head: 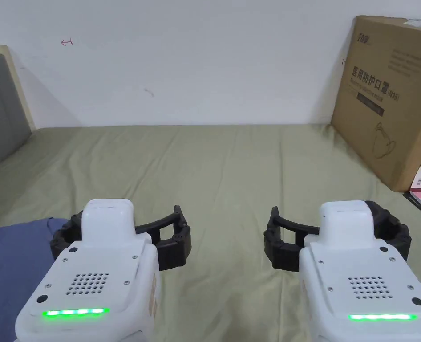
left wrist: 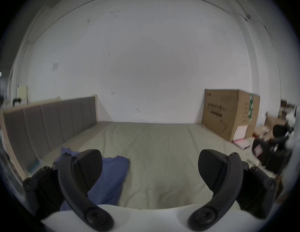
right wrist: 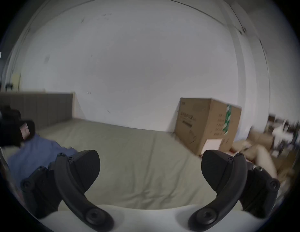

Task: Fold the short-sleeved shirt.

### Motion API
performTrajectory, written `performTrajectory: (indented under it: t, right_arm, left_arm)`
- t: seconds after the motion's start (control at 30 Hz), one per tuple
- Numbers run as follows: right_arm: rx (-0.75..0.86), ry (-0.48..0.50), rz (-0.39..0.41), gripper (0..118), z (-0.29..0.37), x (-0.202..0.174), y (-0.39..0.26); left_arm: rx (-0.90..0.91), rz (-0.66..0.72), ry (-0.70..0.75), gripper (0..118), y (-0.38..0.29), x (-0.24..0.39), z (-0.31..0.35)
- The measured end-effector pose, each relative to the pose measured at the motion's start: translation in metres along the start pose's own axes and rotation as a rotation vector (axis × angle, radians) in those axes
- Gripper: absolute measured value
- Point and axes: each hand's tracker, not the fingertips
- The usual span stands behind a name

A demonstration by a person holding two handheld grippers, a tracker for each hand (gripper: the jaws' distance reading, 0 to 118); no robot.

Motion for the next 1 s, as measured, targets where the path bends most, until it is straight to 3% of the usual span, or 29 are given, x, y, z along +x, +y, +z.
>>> performTrajectory:
  t: [0.07, 0.17, 0.23, 0.3, 0.33, 0.37, 0.4, 0.47, 0.6, 0.73, 0.8, 0.83, 0.93, 1.0]
  right_arm:
    - [0.032, -0.036, 0.198, 118, 0.0, -0.014, 0.004]
    - [0.091, -0.085, 0.568, 118, 0.003, -0.044, -0.002]
    - [0.132, -0.116, 0.855, 118, 0.006, -0.064, -0.019]
    - [0.153, -0.092, 1.086, 118, 0.008, -0.077, -0.037]
    - [0.159, -0.063, 1.156, 118, 0.009, -0.082, -0.046]
    - [0.16, -0.042, 1.174, 118, 0.011, -0.084, -0.052]
    - [0.152, -0.022, 1.132, 118, 0.011, -0.087, -0.055]
    - [0.058, 0.032, 0.958, 118, 0.009, -0.087, -0.047]
    - [-0.037, 0.068, 0.507, 118, -0.001, -0.063, -0.013]
    - [-0.058, 0.155, -0.035, 118, -0.005, -0.017, 0.011]
    - [-0.082, 0.16, -0.253, 118, -0.005, 0.002, 0.007]
    - [-0.108, 0.126, -0.332, 118, -0.005, 0.007, 0.001]
    - [-0.153, 0.05, -0.467, 118, 0.003, 0.016, -0.01]
    - [-0.135, 0.049, -0.453, 118, 0.009, 0.018, -0.01]
  left_arm:
    - [-0.014, 0.163, -0.046, 116, -0.002, -0.01, -0.002]
    - [-0.077, 0.569, -0.128, 116, -0.019, -0.036, -0.012]
    - [-0.131, 0.87, -0.159, 115, -0.045, -0.053, -0.019]
    - [-0.158, 1.052, -0.142, 115, -0.071, -0.062, -0.022]
    - [-0.19, 1.063, -0.102, 115, -0.079, -0.063, -0.022]
    - [-0.202, 1.021, -0.084, 115, -0.082, -0.063, -0.021]
    - [-0.21, 0.955, -0.062, 115, -0.083, -0.061, -0.021]
    - [-0.214, 0.822, -0.041, 115, -0.076, -0.054, -0.019]
    - [-0.132, 0.557, -0.039, 115, -0.036, -0.037, -0.017]
    - [0.004, 0.12, -0.011, 116, 0.004, -0.003, -0.008]
    - [0.047, -0.054, -0.01, 116, 0.009, 0.013, -0.002]
    - [0.048, -0.116, -0.018, 116, 0.009, 0.018, -0.001]
    - [0.024, -0.164, -0.014, 116, 0.001, 0.029, 0.003]
    - [0.014, -0.139, -0.016, 116, -0.003, 0.026, 0.002]
